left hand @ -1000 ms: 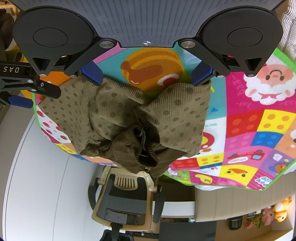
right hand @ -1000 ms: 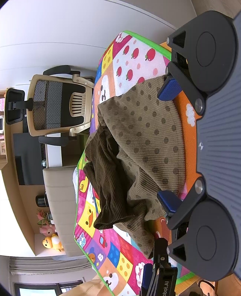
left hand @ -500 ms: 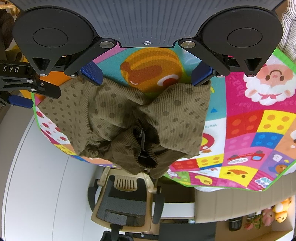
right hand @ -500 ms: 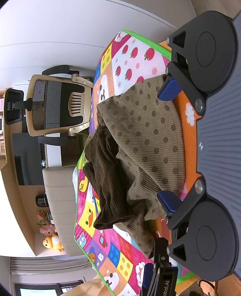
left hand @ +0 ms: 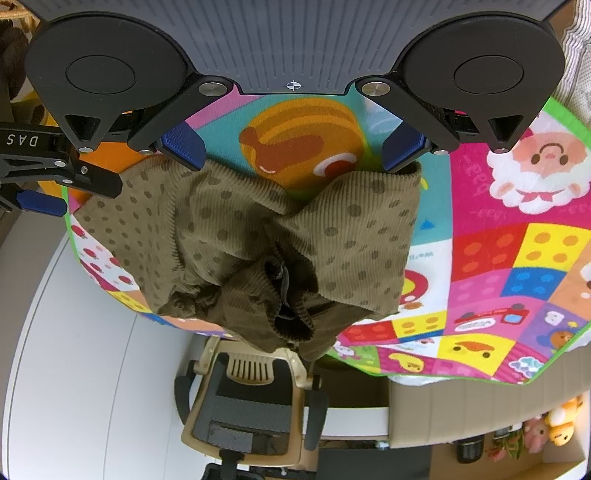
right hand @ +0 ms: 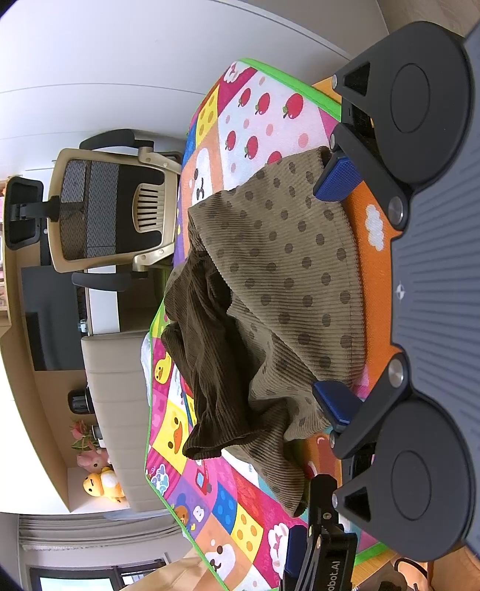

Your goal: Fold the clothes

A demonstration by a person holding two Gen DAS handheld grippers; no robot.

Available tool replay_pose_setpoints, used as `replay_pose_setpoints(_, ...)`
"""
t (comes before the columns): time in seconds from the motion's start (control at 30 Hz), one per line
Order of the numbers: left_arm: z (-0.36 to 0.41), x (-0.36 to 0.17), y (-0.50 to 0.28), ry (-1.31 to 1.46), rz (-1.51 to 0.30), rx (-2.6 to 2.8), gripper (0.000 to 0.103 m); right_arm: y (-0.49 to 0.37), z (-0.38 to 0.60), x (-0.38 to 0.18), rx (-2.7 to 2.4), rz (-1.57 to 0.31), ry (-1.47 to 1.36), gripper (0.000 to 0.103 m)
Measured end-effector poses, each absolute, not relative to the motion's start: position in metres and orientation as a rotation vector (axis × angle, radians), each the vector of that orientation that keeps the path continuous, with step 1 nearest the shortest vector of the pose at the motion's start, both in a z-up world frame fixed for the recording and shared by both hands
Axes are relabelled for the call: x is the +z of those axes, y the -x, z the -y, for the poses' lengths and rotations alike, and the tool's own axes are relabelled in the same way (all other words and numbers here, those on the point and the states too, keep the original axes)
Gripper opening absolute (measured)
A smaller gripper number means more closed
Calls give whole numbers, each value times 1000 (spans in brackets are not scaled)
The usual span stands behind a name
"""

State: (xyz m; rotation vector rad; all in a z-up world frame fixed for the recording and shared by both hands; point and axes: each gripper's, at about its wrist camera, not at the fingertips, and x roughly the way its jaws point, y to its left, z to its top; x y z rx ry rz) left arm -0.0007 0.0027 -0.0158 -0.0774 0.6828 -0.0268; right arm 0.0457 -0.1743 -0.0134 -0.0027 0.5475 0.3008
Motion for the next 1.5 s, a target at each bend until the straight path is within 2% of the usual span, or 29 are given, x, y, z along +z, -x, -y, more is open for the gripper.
replay_pose_setpoints(0.5,-2,-18,0,76,-692,-29,103,-47,174,-17,305,-562,-3,103)
replay_pose_setpoints(0.7,-5,-20,-7,92,-723,-40,103,-62,175,-18,353,-624,-9,103)
replay_pose_setpoints(0.8,-19,-2,-30,129,-744,-107,103,-92,179,-3,363,-609,16,103)
replay_pose_setpoints(1.0,-59,37,-105,146,-636,-124,103,-175,186,-1,337,-685,-27,103)
replay_pose_setpoints(1.2,-100,7,-177,294,-753,-156,103,-209,201,-30,391,-849,-189,103)
replay_pose_setpoints(1.4,-120,-21,-216,343,-799,-167,103,-203,218,-37,353,-791,-382,103)
replay_pose_setpoints(1.5,-125,-33,-226,375,-832,-184,103,-209,209,-33,353,-829,-310,103)
